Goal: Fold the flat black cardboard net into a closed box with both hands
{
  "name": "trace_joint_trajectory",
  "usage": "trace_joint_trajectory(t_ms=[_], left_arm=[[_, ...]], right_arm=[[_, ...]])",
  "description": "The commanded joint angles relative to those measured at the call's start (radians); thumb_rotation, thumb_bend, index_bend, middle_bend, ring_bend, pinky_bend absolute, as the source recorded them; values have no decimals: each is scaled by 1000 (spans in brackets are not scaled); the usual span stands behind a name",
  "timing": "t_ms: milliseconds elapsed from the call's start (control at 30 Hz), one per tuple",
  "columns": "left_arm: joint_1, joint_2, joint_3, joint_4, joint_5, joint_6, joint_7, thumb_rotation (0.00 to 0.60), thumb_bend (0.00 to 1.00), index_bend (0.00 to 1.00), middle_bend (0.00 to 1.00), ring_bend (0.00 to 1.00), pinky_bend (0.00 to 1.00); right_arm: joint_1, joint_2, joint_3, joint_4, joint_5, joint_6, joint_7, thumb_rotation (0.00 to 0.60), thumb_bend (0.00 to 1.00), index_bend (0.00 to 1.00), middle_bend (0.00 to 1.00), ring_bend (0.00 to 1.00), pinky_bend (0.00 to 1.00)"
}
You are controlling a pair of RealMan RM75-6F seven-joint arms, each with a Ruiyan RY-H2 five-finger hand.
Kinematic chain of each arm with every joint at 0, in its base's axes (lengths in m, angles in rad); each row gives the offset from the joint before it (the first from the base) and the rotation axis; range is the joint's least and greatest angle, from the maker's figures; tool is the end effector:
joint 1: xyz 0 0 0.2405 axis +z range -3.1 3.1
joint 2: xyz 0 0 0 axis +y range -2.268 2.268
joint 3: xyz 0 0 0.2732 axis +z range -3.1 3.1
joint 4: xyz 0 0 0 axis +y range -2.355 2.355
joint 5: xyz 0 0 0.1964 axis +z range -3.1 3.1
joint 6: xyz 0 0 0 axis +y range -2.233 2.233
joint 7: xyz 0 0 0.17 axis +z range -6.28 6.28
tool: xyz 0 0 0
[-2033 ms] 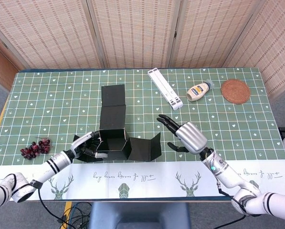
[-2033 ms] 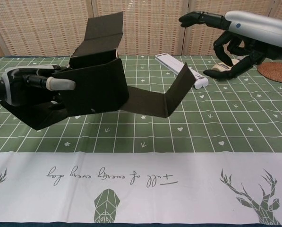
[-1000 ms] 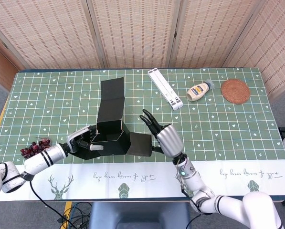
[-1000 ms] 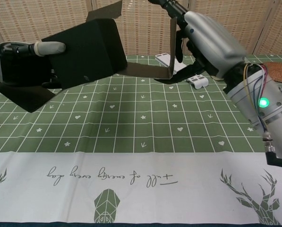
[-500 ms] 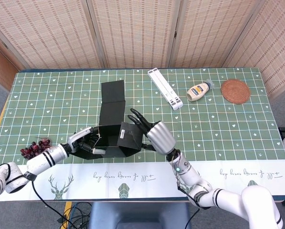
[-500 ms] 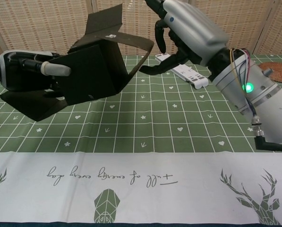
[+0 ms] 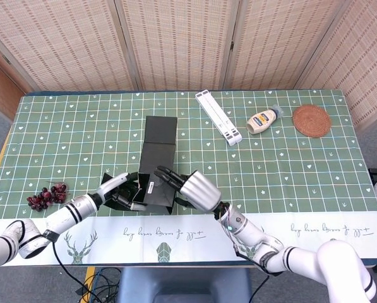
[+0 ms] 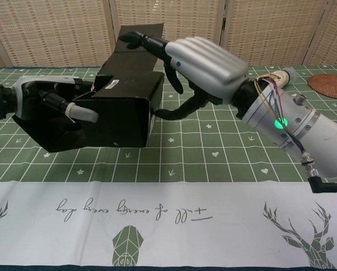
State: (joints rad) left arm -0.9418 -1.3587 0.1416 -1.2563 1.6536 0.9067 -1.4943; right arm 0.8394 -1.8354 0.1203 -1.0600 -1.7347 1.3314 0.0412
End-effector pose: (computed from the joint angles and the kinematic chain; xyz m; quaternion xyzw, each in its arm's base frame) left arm -0.1688 0.3870 0.0165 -0.5712 -0.7125 -0.4049 0.0460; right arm -0.0609 -0.3495 -0.0467 0.7415 -0.1675 0.5870 0.2786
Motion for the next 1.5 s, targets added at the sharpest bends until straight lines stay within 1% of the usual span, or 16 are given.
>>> trace_joint_trajectory(t_ms=[33,133,200,267,333,500,633,900,1100,1267,1500], left_arm=[[15,-40,-12,14,-23,-21,101,600,73,218,215,521,804],[23,-67,-16,23,-34,-30,164,600,73,218,215,523,804],[30,-87,-20,33,-39,-33,211,600,74,218,215,564,804],[36,-103,-21,41,-42,-35,247,600,74,219,215,577,804],[42,-119,-24,48,-47,-39,280,600,74,220,215,530,804],[56,-161,-24,72,-56,-51,336,600,73,220,215,523,804],[61,-189,-23,96,-59,-65,365,600,74,220,215,526,804],[64,-206,-27,111,-61,-82,388,600,74,201,215,519,804],[62,-205,-29,108,-59,-91,391,600,73,164,215,517,803],[58,-201,-28,103,-53,-99,392,600,73,130,204,514,804],[56,-201,-28,101,-48,-100,391,600,74,112,185,510,803]], right_arm=[[2,3,-25,16,-13,-16,1,600,270,0,147,709,1000],[1,2,-49,32,-26,-25,9,600,282,0,162,718,1000],[1,1,-66,48,-35,-29,7,600,289,0,163,720,1000],[-1,-1,-79,60,-41,-35,9,600,289,0,165,722,1000],[-5,-4,-95,74,-47,-39,16,600,289,0,169,724,1000],[-15,-18,-135,120,-68,-41,32,600,292,0,176,727,1000],[-17,-31,-154,155,-84,-35,37,600,297,1,181,730,1000],[-11,-42,-160,177,-84,-47,51,600,299,1,187,732,1000],[-1,-52,-158,184,-88,-51,48,600,299,1,187,732,1000],[15,-57,-153,189,-90,-58,49,600,299,1,187,732,1000],[32,-54,-154,181,-91,-79,49,600,301,4,196,733,1000]])
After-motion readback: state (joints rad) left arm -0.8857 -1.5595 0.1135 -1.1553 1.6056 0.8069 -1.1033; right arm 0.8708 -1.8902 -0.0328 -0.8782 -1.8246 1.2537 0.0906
